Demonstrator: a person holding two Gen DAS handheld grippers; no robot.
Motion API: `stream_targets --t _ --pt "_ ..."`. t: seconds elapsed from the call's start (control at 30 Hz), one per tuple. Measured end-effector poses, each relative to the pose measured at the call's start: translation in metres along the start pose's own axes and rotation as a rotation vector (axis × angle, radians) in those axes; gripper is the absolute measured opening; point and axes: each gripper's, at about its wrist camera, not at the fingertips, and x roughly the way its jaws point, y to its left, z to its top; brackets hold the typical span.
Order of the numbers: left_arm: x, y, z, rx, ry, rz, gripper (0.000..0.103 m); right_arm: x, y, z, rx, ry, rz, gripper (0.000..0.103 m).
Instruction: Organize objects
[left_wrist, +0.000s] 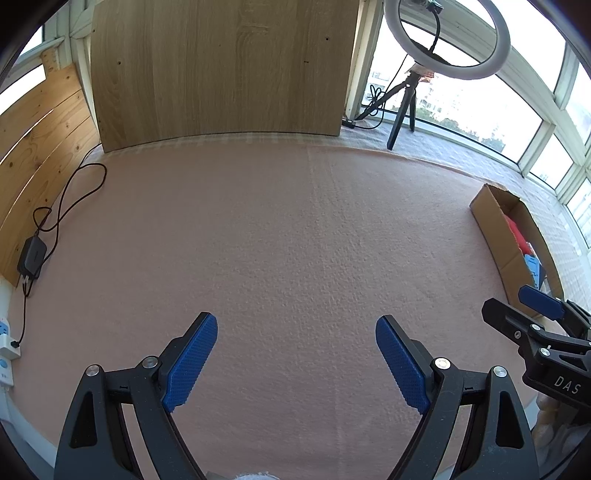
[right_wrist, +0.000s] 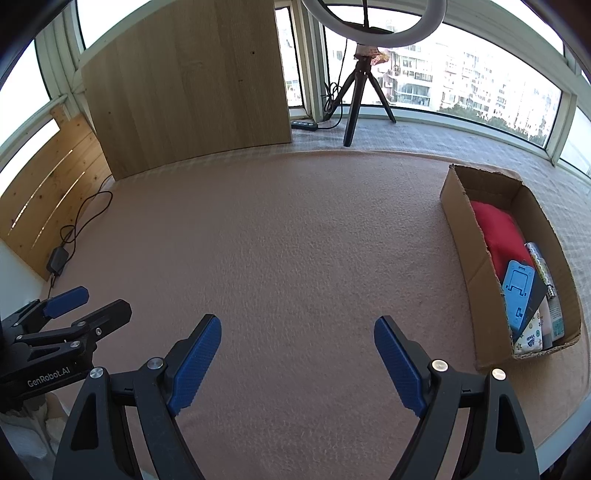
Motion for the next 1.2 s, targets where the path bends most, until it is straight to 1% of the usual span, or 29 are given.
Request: stream_targets --t 1.2 --pt "-0.0044 -0.0040 -0.0054 0.008 0.008 -0.002 0.090 -0.0025 -0.0027 -0.0029 0.003 0.006 0.007 0.082"
